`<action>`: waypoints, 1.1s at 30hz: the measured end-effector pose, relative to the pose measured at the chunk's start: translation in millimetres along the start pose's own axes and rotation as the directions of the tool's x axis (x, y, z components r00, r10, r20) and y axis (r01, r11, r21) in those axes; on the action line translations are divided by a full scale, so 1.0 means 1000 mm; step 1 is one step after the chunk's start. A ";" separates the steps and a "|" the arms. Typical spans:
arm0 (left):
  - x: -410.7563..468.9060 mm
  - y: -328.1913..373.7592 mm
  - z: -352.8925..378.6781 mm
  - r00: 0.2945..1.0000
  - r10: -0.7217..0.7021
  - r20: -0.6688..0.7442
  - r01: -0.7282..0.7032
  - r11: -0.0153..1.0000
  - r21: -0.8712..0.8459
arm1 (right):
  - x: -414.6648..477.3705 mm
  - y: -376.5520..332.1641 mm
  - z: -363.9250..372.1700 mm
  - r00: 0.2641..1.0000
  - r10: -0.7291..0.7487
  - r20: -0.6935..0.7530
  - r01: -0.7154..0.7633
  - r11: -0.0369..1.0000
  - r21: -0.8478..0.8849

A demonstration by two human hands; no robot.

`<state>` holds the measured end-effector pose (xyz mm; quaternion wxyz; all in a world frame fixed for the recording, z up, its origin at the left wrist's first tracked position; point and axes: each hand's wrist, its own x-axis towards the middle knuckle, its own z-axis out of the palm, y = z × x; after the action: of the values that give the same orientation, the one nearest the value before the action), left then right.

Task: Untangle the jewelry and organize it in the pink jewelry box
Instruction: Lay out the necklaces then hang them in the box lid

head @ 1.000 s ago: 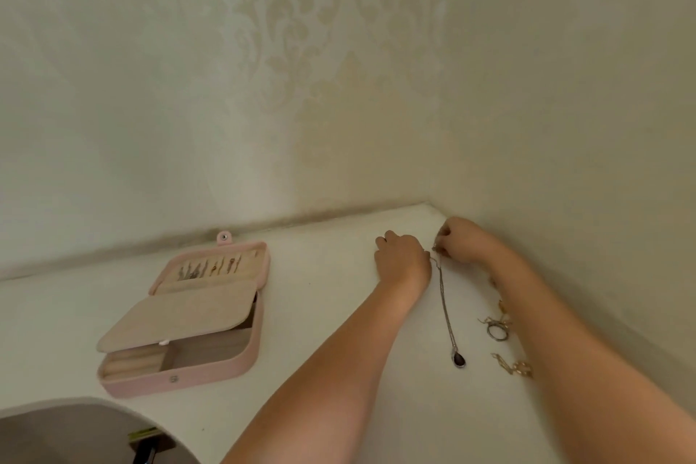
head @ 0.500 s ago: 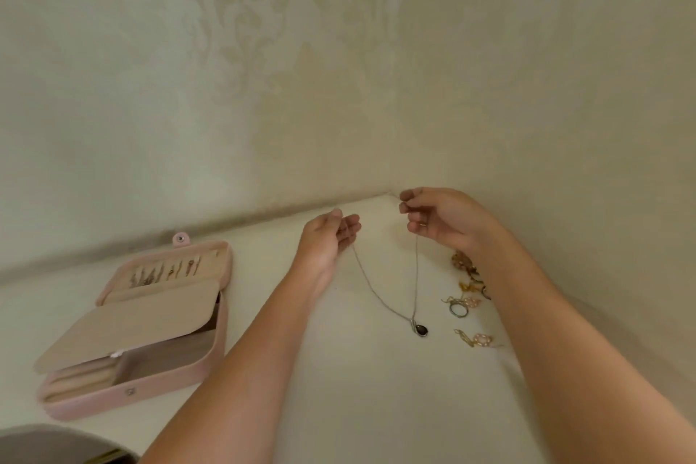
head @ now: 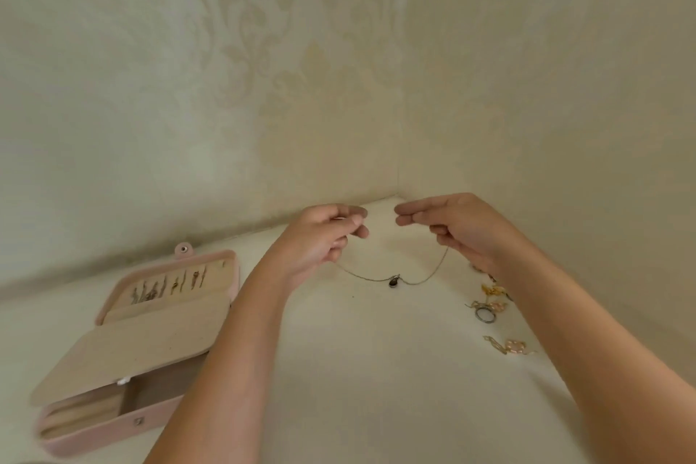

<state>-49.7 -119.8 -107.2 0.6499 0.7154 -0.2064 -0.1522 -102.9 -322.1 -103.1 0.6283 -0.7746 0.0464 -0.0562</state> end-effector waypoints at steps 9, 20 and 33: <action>-0.008 0.001 0.003 0.983 -0.037 0.178 -0.014 0.960 0.279 | -0.012 0.015 0.037 0.924 0.001 0.383 0.100 0.965 -0.242; -0.007 -0.002 -0.003 0.981 -0.088 0.174 0.043 0.967 0.250 | -0.010 0.016 0.038 0.930 0.049 0.364 -0.016 0.996 -0.093; 0.001 -0.017 0.004 0.979 -0.193 0.068 0.149 0.900 0.410 | -0.003 0.018 0.037 0.998 0.019 0.061 0.001 0.948 -0.317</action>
<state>-49.1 -122.8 -124.8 0.4608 0.8400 -0.2042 -0.2010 -100.7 -289.2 -128.3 0.4971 -0.8666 0.0383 -0.0207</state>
